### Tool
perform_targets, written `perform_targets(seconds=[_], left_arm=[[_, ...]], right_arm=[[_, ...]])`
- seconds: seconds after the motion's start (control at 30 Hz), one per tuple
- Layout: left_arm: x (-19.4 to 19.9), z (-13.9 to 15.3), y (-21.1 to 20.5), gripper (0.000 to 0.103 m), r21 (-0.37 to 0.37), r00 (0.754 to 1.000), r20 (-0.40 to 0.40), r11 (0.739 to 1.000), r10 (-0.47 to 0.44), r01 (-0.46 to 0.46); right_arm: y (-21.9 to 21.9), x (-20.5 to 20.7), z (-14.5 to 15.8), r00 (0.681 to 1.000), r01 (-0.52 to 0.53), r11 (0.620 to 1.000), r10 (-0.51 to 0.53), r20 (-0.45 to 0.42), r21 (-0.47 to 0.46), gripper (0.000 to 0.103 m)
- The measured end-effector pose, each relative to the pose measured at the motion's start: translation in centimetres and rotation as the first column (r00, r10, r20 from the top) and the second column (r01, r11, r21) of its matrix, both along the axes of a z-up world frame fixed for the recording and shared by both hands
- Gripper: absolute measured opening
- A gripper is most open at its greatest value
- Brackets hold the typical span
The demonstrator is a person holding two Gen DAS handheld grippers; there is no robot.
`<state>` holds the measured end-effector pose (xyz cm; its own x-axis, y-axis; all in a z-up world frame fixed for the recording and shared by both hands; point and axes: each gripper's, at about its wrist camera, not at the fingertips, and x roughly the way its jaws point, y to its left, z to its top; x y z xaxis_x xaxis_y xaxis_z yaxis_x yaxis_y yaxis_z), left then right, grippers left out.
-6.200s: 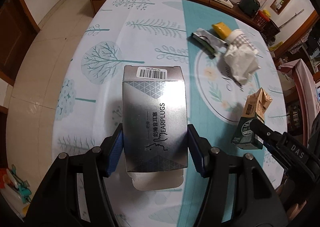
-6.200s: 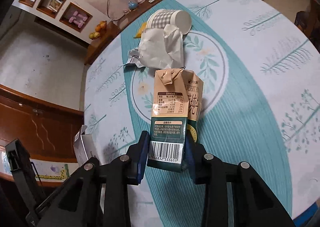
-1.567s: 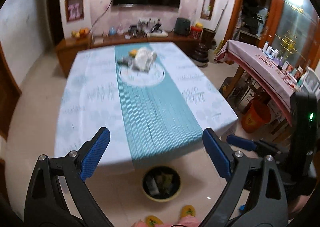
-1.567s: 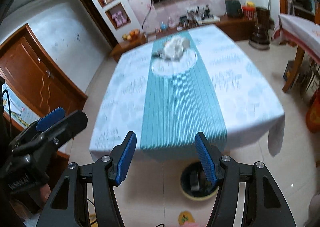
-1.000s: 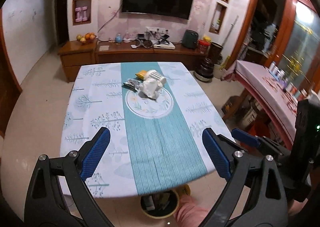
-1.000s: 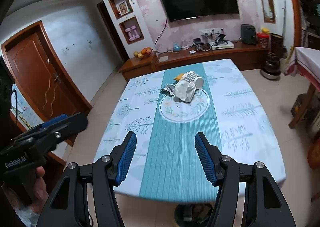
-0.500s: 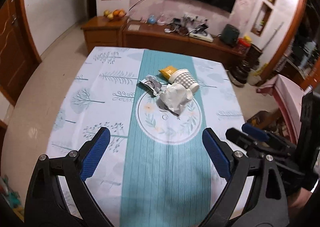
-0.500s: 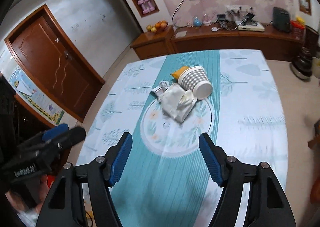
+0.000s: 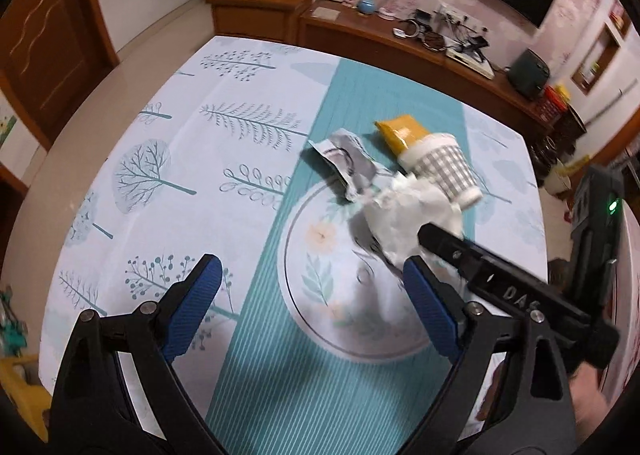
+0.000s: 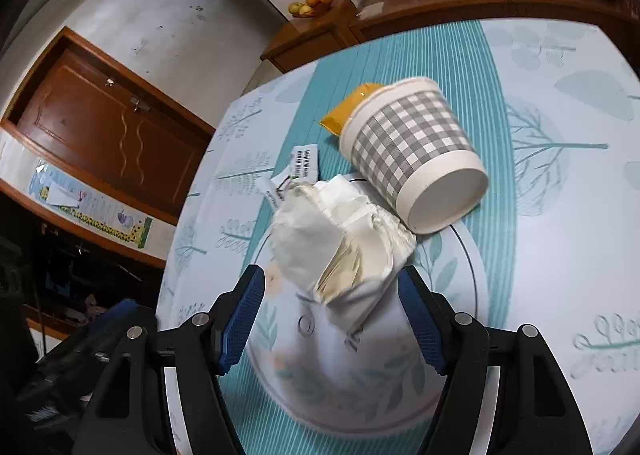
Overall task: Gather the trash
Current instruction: 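Grasp the clear plastic packet with the left gripper while the right grasps the white paper wrapper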
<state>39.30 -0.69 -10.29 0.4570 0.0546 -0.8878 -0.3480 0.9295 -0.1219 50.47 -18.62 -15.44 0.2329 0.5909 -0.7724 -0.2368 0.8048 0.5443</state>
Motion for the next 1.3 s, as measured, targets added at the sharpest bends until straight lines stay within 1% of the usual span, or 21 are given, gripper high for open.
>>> perform_targets(seconds=[0.07, 0.13, 0.17, 0.2, 0.27, 0.37, 0.43, 0.53, 0.6, 0.67, 0.83, 0.93, 1.07, 1.17, 1.23, 1.3], left_arm=[[0.3, 0.0, 0.6, 0.090, -0.007, 1.000, 0.007, 1.000, 0.016, -0.016], [0.7, 0.1, 1.1, 0.090, -0.011, 0.999, 0.011, 0.999, 0.030, -0.030], [1.1, 0.0, 1.4, 0.090, -0.014, 0.999, 0.012, 0.999, 0.036, -0.036], [1.1, 0.2, 1.7, 0.090, -0.015, 0.999, 0.012, 0.999, 0.042, -0.041], [1.6, 0.2, 2.2, 0.090, -0.022, 0.999, 0.012, 0.998, 0.052, -0.052], [1.9, 0.4, 2.5, 0.090, -0.029, 0.998, 0.016, 0.998, 0.063, -0.063], [2.3, 0.6, 2.6, 0.090, -0.032, 0.998, 0.019, 0.997, 0.068, -0.067], [3.1, 0.7, 2.9, 0.090, -0.042, 0.997, 0.020, 0.996, 0.079, -0.078], [3.6, 0.7, 3.1, 0.090, -0.054, 0.996, 0.020, 0.995, 0.088, -0.087], [4.2, 0.7, 3.3, 0.090, -0.068, 0.995, 0.021, 0.993, 0.099, -0.098], [6.5, 0.5, 3.8, 0.090, -0.101, 0.993, 0.016, 0.988, 0.117, -0.114], [8.0, 0.1, 3.7, 0.090, -0.107, 0.993, 0.007, 0.987, 0.121, -0.120], [10.3, -1.1, 3.1, 0.090, -0.097, 0.993, -0.022, 0.989, 0.112, -0.114], [12.1, -2.7, 2.5, 0.090, -0.087, 0.994, -0.059, 0.991, 0.096, -0.101], [12.9, -3.9, 2.2, 0.090, -0.082, 0.992, -0.086, 0.992, 0.093, -0.100], [13.8, -5.4, 2.1, 0.090, -0.087, 0.988, -0.119, 0.991, 0.094, -0.105]], right_arm=[[0.4, 0.5, -0.7, 1.000, -0.004, 1.000, 0.004, -0.009, 0.003, 0.070], [0.6, 1.0, -1.3, 1.000, -0.012, 1.000, 0.012, -0.011, 0.014, 0.067], [0.9, 1.3, -1.7, 1.000, -0.021, 1.000, 0.022, -0.008, 0.018, 0.059], [1.0, 1.5, -1.8, 0.999, -0.032, 0.999, 0.032, -0.004, 0.018, 0.047], [1.6, 1.6, -2.0, 0.998, -0.056, 0.998, 0.056, 0.002, 0.020, 0.034], [2.4, 1.8, -2.0, 0.996, -0.087, 0.996, 0.087, 0.023, 0.028, 0.026], [2.7, 1.6, -1.6, 0.993, -0.110, 0.993, 0.108, 0.042, 0.034, 0.025], [2.9, 1.0, 0.5, 0.985, -0.144, 0.989, 0.139, 0.099, 0.045, 0.025], [2.8, 0.9, 2.2, 0.977, -0.150, 0.988, 0.144, 0.156, 0.030, 0.025], [2.4, 0.9, 4.0, 0.967, -0.127, 0.992, 0.125, 0.222, -0.005, 0.025], [1.5, 2.7, 6.4, 0.938, -0.020, 0.997, 0.043, 0.345, -0.070, 0.025], [0.7, 4.0, 6.8, 0.931, 0.039, 0.996, -0.008, 0.365, -0.077, 0.025], [-0.1, 5.8, 6.3, 0.932, 0.098, 0.992, -0.062, 0.358, -0.083, 0.025], [-0.3, 6.7, 5.7, 0.932, 0.119, 0.989, -0.082, 0.354, -0.084, 0.025], [-1.3, 6.7, 5.8, 0.932, 0.124, 0.989, -0.086, 0.352, -0.087, 0.025], [-1.6, 7.0, 5.2, 0.932, 0.126, 0.988, -0.087, 0.351, -0.090, 0.025]])
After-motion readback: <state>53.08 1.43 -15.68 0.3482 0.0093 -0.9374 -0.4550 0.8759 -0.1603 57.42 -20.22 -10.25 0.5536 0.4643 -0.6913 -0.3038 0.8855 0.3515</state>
